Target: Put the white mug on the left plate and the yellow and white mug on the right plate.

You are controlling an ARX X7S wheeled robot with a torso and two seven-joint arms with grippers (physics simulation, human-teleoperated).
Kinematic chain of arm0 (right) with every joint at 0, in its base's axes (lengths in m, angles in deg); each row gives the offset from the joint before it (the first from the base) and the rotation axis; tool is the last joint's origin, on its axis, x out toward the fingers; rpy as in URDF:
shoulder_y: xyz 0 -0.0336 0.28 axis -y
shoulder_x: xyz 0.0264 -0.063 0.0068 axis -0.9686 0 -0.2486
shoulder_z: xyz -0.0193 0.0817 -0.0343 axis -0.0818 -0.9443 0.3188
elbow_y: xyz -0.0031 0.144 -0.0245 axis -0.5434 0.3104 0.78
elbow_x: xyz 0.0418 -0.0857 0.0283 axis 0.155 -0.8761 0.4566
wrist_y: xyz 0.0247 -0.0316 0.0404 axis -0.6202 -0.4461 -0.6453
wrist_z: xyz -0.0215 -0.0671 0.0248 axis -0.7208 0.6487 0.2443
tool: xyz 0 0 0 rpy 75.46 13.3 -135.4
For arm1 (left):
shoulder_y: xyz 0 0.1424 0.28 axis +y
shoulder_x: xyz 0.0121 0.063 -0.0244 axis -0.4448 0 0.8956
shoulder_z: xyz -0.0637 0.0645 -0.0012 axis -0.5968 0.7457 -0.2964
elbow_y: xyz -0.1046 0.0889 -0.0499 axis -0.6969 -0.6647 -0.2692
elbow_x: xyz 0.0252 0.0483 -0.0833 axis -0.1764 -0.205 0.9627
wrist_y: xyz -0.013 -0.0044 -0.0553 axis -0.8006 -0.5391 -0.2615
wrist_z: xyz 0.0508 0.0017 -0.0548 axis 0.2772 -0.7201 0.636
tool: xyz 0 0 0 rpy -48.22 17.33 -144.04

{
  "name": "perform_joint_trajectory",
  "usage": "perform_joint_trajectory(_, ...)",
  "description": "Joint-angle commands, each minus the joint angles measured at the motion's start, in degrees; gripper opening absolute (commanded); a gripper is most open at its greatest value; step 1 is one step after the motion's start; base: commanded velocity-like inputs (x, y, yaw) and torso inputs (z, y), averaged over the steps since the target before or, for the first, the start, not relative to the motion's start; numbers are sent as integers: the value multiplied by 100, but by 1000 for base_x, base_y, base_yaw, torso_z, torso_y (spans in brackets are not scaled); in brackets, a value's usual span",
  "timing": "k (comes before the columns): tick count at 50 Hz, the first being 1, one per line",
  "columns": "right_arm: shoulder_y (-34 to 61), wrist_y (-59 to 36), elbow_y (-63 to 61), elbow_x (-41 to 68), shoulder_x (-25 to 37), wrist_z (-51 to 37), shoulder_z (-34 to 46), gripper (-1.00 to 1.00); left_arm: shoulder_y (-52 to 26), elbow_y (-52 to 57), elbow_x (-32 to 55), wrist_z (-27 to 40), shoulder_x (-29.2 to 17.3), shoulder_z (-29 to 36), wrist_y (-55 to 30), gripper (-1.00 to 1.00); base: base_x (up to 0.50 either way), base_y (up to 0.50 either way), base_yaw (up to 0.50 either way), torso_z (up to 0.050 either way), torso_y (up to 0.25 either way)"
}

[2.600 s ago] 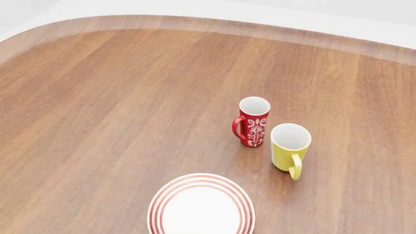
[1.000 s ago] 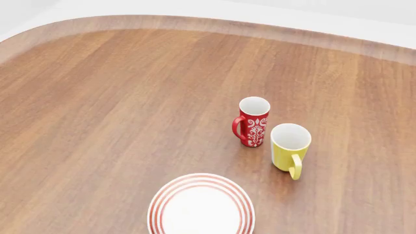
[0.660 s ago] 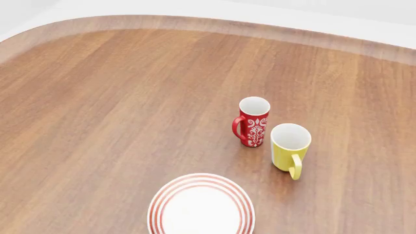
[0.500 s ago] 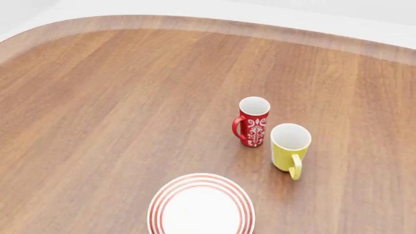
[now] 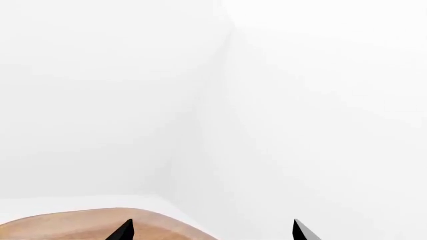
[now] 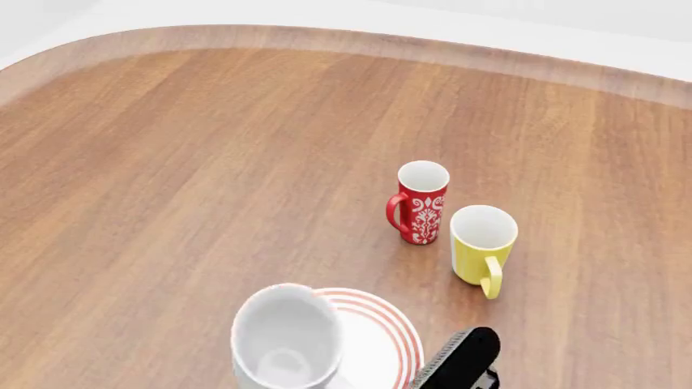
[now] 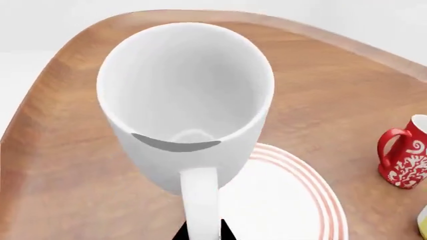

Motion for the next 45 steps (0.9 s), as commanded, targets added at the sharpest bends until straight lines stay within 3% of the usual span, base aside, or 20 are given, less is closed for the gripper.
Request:
perform_joint_trajectory(1,434,-589,197,286,-245,-367,-284,-100,7,24,34,36,-23,9,9,100,0,0,0,0,0)
perform_joint_trajectory(20,1685,-1206,1665,-12,-787,-442,114,-100,96,114,167,87,-68,-86,45,100,0,0,0,0,0)
perform_joint_trajectory(45,2302,-1475,2660,-453,-972,-413,678,-100,98,218,331,183,-135,-120,44,100,0,0,0,0,0)
